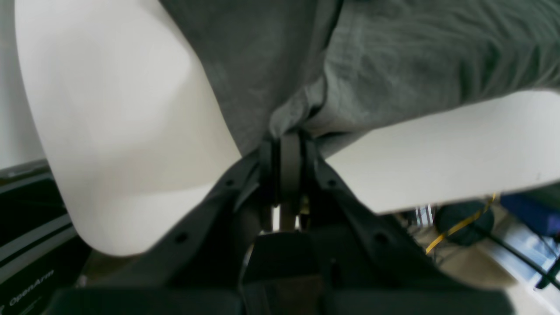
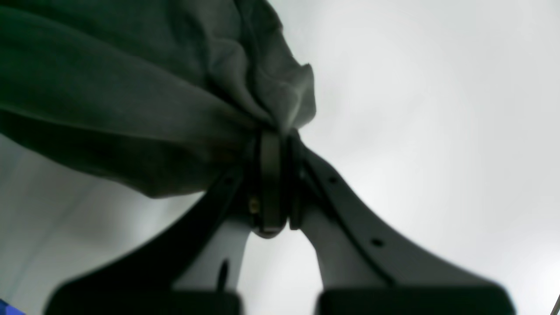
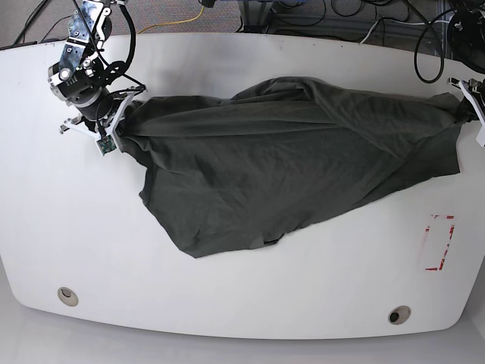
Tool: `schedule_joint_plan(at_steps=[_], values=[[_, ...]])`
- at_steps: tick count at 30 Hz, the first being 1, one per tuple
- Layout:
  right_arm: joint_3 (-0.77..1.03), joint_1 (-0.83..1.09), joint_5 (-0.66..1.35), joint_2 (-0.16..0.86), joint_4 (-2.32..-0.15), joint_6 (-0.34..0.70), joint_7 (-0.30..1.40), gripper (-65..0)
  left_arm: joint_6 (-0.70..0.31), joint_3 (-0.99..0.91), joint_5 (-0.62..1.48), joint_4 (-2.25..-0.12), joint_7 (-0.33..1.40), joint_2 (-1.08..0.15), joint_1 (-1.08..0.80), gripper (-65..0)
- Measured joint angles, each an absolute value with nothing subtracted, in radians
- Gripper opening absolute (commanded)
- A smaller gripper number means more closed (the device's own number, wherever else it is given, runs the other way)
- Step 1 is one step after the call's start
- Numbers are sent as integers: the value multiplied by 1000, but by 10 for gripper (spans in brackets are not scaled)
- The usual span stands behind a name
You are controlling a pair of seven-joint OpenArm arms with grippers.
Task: Layout the t-shirt on the table in an organized manner, then fold the t-shirt properly
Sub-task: 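Swing the shirt with both grippers and lay it flat on the table, then release the shirt end and lower the left gripper onto the shirt's side fabric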
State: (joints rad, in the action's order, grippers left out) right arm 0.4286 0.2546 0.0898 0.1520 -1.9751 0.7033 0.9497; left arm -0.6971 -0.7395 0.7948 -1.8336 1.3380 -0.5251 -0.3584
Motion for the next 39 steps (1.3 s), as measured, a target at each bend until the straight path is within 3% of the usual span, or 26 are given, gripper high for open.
schedule_joint_plan(at_steps=[10, 24, 28, 37, 39], values=[[431, 313, 84, 152, -1975, 703, 937, -648, -697, -739, 791, -1834, 1338, -527, -454, -474], [431, 349, 83, 146, -1975, 703, 897, -648, -697, -739, 791, -1834, 1335, -527, -492, -460], [431, 352, 83, 144, -1975, 703, 893, -648, -698, -739, 786, -1833, 1347, -523, -425, -450], [431, 350, 83, 144, -1975, 703, 892, -648, -697, -619, 789, -1832, 1336, -479, -190, -278], [431, 350, 83, 144, -1975, 703, 891, -648, -698, -599, 789, -1830, 1337, -458, -157, -267]])
